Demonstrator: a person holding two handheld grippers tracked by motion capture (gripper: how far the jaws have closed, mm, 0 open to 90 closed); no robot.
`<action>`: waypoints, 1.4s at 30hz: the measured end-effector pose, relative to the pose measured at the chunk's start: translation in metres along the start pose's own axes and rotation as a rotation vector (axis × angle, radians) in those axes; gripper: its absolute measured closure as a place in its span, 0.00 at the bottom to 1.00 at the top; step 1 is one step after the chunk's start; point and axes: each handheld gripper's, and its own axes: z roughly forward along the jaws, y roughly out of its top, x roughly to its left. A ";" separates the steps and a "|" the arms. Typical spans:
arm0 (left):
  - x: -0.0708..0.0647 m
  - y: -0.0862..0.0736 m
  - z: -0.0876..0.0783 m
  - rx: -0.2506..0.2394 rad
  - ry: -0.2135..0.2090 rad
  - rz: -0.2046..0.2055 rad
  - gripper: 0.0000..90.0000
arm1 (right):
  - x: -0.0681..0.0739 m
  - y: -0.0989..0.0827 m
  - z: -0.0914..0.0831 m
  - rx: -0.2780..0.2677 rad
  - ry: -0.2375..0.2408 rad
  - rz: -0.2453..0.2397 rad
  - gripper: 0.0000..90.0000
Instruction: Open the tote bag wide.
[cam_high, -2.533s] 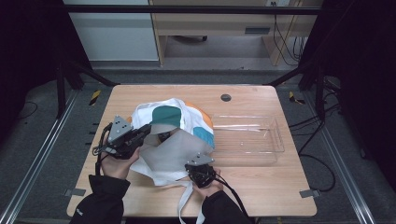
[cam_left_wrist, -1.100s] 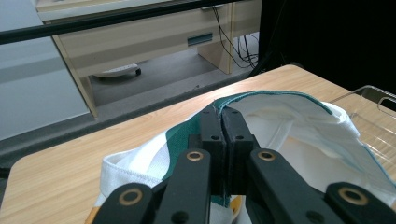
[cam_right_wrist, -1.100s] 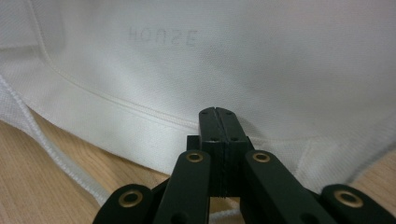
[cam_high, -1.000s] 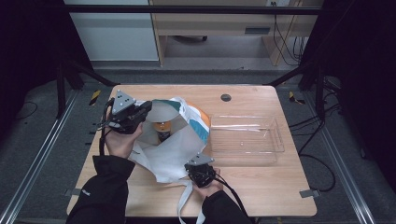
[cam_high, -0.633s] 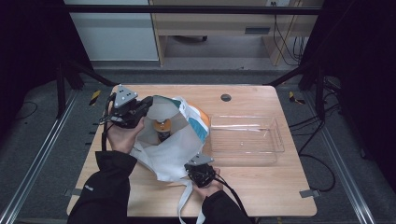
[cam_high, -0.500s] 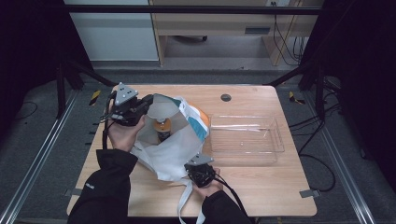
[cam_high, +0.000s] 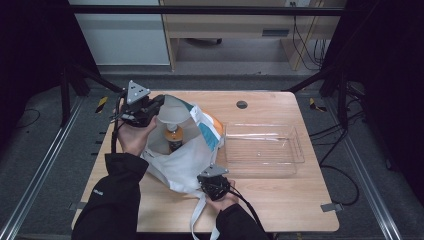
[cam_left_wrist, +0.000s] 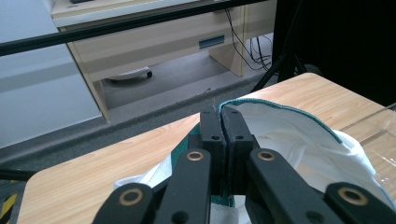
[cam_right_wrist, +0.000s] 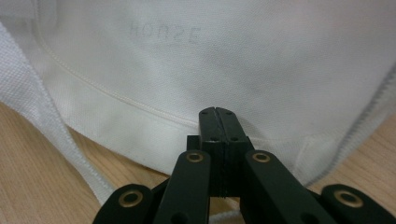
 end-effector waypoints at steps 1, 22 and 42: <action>0.001 0.002 0.003 0.003 0.000 0.002 0.98 | 0.000 0.000 0.000 0.001 0.001 0.001 1.00; 0.006 0.005 0.029 0.039 0.028 0.019 0.99 | 0.000 0.001 0.001 0.000 0.005 0.001 1.00; 0.021 -0.008 0.062 0.111 0.071 0.008 0.99 | 0.000 0.001 0.002 0.001 0.003 0.002 1.00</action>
